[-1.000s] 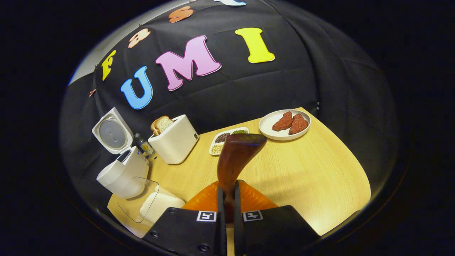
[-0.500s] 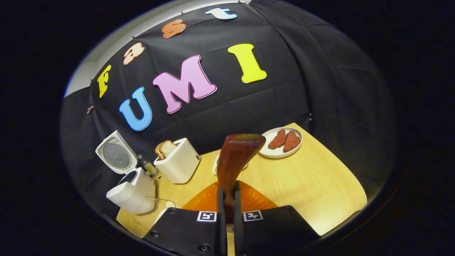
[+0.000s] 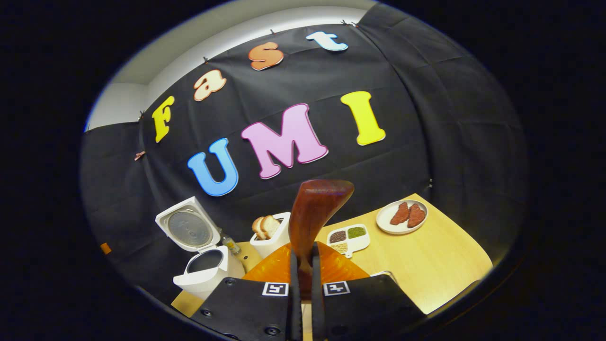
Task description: Close the left gripper, press the button to open the rice cooker; take a wooden spoon from the chopstick holder with the right hand, scoop a spoonful of rice and pour it into the rice cooker, then put the wooden spoon back into the chopstick holder.
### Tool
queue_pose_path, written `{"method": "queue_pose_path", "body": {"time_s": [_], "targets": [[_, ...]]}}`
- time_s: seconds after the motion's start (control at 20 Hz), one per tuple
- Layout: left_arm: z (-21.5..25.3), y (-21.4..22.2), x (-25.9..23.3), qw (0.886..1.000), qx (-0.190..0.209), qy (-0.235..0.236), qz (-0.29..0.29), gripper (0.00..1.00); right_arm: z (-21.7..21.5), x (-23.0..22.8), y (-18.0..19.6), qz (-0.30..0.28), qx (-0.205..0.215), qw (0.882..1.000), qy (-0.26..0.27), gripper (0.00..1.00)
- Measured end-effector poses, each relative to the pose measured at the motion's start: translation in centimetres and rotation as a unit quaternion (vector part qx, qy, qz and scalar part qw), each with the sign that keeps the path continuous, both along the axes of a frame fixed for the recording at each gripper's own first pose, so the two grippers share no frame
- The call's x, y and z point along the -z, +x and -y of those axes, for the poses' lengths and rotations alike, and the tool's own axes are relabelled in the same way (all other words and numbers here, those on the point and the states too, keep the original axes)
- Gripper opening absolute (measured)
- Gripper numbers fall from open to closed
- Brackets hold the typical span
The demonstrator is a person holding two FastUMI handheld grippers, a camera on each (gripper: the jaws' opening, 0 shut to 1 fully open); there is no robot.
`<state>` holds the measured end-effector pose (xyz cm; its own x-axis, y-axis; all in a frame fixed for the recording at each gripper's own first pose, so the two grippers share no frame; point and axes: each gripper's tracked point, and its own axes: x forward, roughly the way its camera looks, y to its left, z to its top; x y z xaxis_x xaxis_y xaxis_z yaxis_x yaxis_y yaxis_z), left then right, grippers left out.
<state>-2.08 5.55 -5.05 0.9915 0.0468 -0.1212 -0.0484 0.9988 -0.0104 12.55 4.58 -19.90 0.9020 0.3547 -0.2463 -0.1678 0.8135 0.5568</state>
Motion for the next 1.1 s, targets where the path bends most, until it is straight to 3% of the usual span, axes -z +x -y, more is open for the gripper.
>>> {"method": "queue_pose_path", "body": {"time_s": [0.25,0.55,0.7,0.9,1.1], "targets": [[-3.4,1.2,1.6,1.000,0.010,-0.010,-0.006,0.99,-8.7,4.5,-1.4,-0.022,-0.043,0.993,-0.103,0.12],[-5.9,1.6,3.2,1.000,-0.003,-0.011,-0.017,0.98,-13.1,12.6,-2.1,-0.041,-0.085,0.956,-0.277,0.12],[-6.6,1.6,3.8,1.000,-0.008,-0.011,-0.023,0.99,-14.9,15.7,-2.9,-0.050,-0.106,0.938,-0.325,0.12],[-7.1,1.6,4.2,0.999,-0.009,-0.012,-0.030,0.99,-18.4,16.7,-4.6,-0.070,-0.122,0.945,-0.294,0.13],[-7.6,1.2,4.2,0.999,-0.016,0.002,-0.032,0.98,-20.8,16.3,-5.9,-0.112,-0.110,0.969,-0.192,0.12]]}}
